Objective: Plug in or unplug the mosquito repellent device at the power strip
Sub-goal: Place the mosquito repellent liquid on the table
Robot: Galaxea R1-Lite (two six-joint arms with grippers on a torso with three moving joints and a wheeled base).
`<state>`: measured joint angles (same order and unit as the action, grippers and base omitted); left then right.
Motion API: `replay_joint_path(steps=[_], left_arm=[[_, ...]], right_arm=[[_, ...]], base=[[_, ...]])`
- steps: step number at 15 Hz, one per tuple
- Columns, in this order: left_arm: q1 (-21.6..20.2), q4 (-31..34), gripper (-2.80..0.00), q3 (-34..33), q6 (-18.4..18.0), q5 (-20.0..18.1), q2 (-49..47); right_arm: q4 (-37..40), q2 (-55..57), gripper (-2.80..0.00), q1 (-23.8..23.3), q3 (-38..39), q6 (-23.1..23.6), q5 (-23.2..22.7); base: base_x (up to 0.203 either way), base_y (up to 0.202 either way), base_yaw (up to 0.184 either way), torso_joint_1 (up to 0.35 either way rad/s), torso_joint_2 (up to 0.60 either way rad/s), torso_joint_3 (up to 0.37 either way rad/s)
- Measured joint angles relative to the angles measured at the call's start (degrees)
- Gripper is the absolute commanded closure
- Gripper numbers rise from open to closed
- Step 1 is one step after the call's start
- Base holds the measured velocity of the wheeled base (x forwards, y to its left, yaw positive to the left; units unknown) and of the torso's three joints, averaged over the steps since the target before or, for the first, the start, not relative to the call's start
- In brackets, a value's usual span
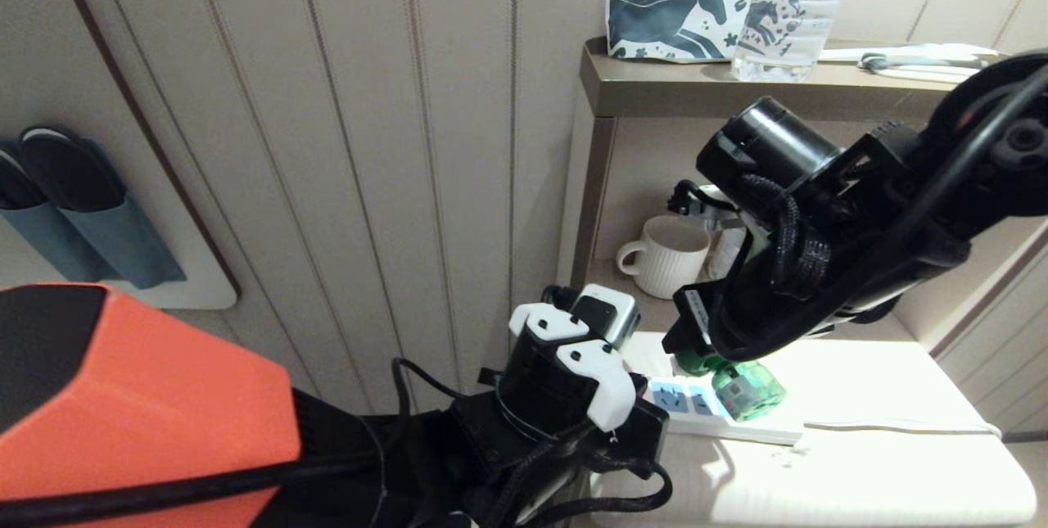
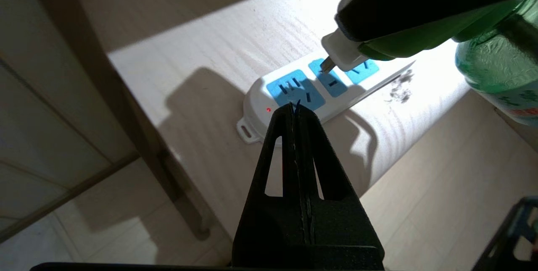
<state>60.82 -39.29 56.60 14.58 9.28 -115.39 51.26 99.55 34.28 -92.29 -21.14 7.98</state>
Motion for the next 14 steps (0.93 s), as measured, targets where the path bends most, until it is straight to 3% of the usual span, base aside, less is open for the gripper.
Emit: replay_joint_path(steps=[3, 6, 9, 11, 14], left_arm=[[-2.39, 1.78, 0.00, -4.82, -0.14, 1.58, 7.04], [-8.32, 2.00, 0.00, -15.28, -0.46, 3.32, 14.94], [-19.54, 1.84, 0.00, -24.73, -1.24, 3.94, 23.65], [-29.03, 2.09, 0.00, -30.10, -4.29, 4.05, 30.68], [-39.80, 4.13, 0.00, -36.68, -10.08, 4.37, 42.81]], right_arm=[[0.09, -2.02, 0.00, -0.11, 1.44, -0.02, 0.06], [-0.01, -4.58, 0.00, -0.38, 4.07, -0.09, 0.04], [-0.06, -7.39, 0.00, -0.60, 6.66, -0.20, 0.14], [-0.11, -9.39, 0.00, -0.99, 8.20, -0.18, 0.28], [-0.49, -12.00, 0.00, -3.08, 10.80, -0.11, 0.41]], base=[[0.000, 0.000, 0.000, 0.000, 0.00, 0.000], [0.000, 0.000, 0.000, 0.000, 0.00, 0.000], [0.000, 0.000, 0.000, 0.000, 0.00, 0.000], [0.000, 0.000, 0.000, 0.000, 0.00, 0.000], [0.000, 0.000, 0.000, 0.000, 0.00, 0.000]])
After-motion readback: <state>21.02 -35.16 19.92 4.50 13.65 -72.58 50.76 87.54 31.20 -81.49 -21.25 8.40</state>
